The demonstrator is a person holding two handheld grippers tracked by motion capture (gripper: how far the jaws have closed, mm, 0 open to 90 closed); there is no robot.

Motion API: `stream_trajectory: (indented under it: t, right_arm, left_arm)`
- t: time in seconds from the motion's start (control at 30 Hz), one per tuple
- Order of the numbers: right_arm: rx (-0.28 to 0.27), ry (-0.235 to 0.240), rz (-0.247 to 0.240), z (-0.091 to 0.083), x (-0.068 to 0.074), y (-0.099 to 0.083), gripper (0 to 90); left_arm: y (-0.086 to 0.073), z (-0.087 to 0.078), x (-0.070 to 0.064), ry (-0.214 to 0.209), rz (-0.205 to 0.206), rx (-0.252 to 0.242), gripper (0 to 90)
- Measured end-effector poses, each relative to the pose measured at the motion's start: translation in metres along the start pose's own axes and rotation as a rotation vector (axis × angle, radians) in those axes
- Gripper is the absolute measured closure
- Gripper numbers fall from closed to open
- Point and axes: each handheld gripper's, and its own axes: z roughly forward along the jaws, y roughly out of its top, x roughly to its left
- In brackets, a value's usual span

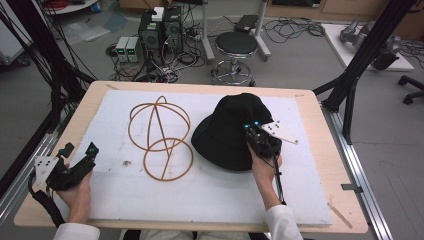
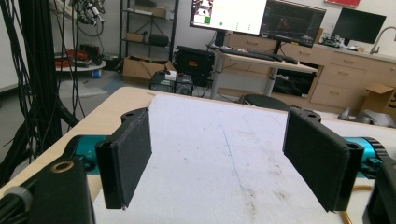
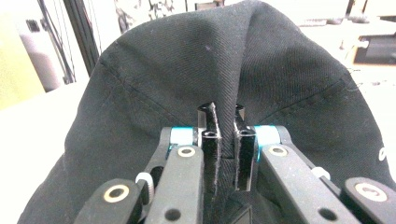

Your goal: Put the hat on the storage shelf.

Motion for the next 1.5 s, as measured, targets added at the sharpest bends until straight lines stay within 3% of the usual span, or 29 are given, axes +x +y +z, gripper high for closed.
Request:
stream_trajectory:
  t: [0.13, 0.4, 0.8, 1.07, 1.2, 1.5]
  right_arm:
    - [-0.076, -0.005, -0.040, -0.010, 0.003, 0.010, 85.6]
    - [-0.205, -0.006, -0.071, -0.032, 0.008, 0.036, 85.7]
    - [-0.303, -0.019, -0.069, -0.049, 0.008, 0.053, 85.8]
    - [-0.367, -0.023, -0.076, -0.061, 0.009, 0.075, 85.8]
    - [-0.407, 0.000, -0.071, -0.064, 0.012, 0.087, 85.8]
    - [-0.481, 0.112, 0.015, -0.060, 0.026, 0.113, 85.8]
  left_arm:
    - [0.000, 0.000, 0.000, 0.003, 0.002, 0.000, 23.8]
    - [0.001, -0.001, 0.000, 0.002, -0.004, -0.004, 23.8]
    - [0.001, 0.000, -0.002, -0.005, -0.009, -0.010, 23.8]
    - [0.001, 0.002, -0.003, -0.010, -0.014, -0.010, 23.8]
    - [0.000, 0.003, -0.003, -0.013, -0.016, -0.006, 23.8]
    - [0.000, 0.003, -0.003, -0.014, -0.019, -0.008, 23.8]
